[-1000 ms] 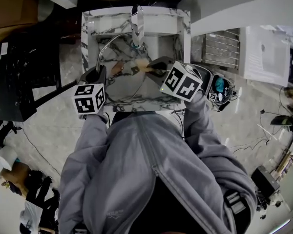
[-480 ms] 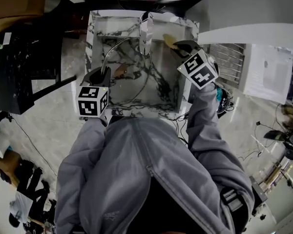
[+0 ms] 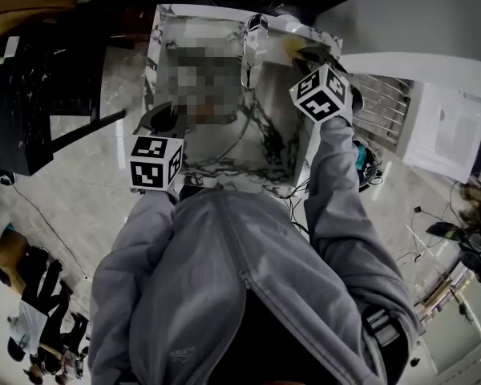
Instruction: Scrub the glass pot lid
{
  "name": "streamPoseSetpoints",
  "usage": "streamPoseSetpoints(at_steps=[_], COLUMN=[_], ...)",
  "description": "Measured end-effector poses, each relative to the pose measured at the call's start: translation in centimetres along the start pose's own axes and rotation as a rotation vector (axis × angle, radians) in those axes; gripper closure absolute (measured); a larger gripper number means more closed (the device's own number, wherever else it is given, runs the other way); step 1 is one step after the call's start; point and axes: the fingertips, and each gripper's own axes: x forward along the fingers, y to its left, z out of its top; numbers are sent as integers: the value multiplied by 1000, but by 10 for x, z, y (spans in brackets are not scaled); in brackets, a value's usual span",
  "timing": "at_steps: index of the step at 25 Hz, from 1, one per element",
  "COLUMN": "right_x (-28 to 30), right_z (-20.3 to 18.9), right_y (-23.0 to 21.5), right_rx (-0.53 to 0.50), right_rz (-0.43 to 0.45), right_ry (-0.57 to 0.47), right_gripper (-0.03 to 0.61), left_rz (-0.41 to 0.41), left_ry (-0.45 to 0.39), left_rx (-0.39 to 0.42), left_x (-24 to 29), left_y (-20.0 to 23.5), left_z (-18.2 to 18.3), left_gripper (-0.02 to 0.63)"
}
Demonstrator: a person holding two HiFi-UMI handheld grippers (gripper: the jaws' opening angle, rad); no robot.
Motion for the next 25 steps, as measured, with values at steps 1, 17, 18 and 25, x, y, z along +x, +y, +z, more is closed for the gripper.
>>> streamPoseSetpoints(at_steps=[1,17,18,25], right_x=[5,-5,-13,-63], right_z=[-1,19,19,6], right_y=[0,20,22,79], right_rx=[-4,220,234,304], right_rz=[-9,49,35,38], right_ry=[13,-123,-131,-169], right_gripper=[525,325,325,326], left_rz=[-1,-14,-16,18], left_ry=[0,-12,-15,-35], left_rx=[-1,10,17,85], left_x=[0,-10,-11,-31], left_y=[0,-3,-5,-7], left_z=[0,-9,-9,-4], left_gripper=[574,574,574,575])
